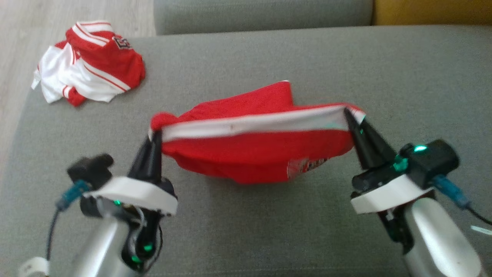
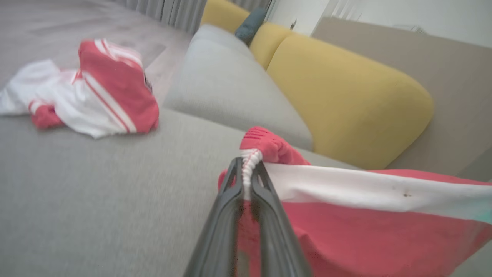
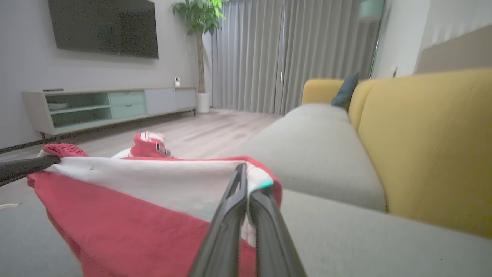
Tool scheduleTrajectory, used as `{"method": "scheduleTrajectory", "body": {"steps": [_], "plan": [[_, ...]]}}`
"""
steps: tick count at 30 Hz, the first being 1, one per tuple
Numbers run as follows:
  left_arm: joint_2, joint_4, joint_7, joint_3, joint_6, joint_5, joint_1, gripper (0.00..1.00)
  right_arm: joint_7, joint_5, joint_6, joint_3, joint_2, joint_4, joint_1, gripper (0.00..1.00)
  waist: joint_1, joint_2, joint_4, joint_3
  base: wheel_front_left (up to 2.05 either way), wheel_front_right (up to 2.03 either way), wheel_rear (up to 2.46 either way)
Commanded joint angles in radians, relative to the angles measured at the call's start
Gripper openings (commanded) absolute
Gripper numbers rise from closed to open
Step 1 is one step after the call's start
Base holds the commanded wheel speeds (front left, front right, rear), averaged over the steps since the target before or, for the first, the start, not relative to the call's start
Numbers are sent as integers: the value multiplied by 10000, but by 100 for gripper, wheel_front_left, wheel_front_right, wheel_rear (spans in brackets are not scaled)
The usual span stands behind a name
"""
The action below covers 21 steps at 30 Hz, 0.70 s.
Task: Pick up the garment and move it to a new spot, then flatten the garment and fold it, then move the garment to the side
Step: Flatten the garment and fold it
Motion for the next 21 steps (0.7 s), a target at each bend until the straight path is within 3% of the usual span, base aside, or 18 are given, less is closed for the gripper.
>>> {"method": "scheduleTrajectory", "body": {"steps": [1,14,17,21], "plan": [[321,-713,-62,515,118,31,-699,0,-72,-136,71,-67,-123,-684,-338,0,0,0,-21,-253,0,0,0],[1457,-5701,1821,565,820,845,-2301,0,572,-822,71,-1775,-194,-4839,-442,0,0,0,-85,-1225,0,0,0],[1522,-6047,2352,499,884,845,-2795,0,874,-854,71,-1963,-184,-5349,-542,0,0,0,-104,-1187,0,0,0],[1373,-5464,2987,420,889,411,-3238,0,1168,-446,71,-1803,-146,-5137,-793,0,0,0,-166,-959,0,0,0]]}}
